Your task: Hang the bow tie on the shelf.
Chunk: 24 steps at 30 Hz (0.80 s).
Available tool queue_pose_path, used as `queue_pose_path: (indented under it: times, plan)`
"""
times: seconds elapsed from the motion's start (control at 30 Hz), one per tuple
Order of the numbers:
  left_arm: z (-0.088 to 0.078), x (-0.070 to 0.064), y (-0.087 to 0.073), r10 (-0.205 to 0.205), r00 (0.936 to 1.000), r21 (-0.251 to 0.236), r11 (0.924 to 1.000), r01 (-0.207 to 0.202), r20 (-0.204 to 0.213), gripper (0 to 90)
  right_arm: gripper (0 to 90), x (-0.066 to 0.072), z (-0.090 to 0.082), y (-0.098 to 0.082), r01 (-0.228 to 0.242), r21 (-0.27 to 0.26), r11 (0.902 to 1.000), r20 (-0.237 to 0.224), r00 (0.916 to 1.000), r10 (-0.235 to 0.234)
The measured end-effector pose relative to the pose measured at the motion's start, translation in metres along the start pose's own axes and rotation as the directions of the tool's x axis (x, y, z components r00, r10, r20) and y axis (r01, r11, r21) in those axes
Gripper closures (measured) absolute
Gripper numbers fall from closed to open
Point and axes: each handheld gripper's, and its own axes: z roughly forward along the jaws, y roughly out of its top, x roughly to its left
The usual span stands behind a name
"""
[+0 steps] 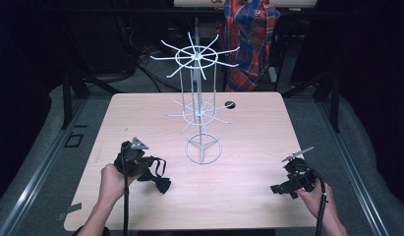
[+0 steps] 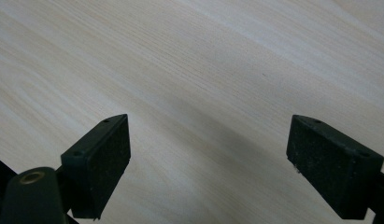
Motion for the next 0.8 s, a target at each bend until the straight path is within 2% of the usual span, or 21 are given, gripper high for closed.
queue_pose_path:
  times: [0.63, 0.8]
  plan:
    - [-0.0078, 0.0020, 0.0020, 0.004, 0.9999, -0.045, 0.9990, -0.004, 0.011, 82.1, 13.4, 0.0004, -0.0002, 0.0000, 0.000, 0.005, 1.0000, 0.013, 0.9999, 0.000]
    - [-0.0096, 0.0027, 0.0031, 0.005, 1.0000, -0.058, 0.9983, -0.005, 0.001, 82.1, 13.5, 0.0008, 0.0001, 0.0002, -0.001, -0.002, 1.0000, 0.013, 0.9999, 0.001]
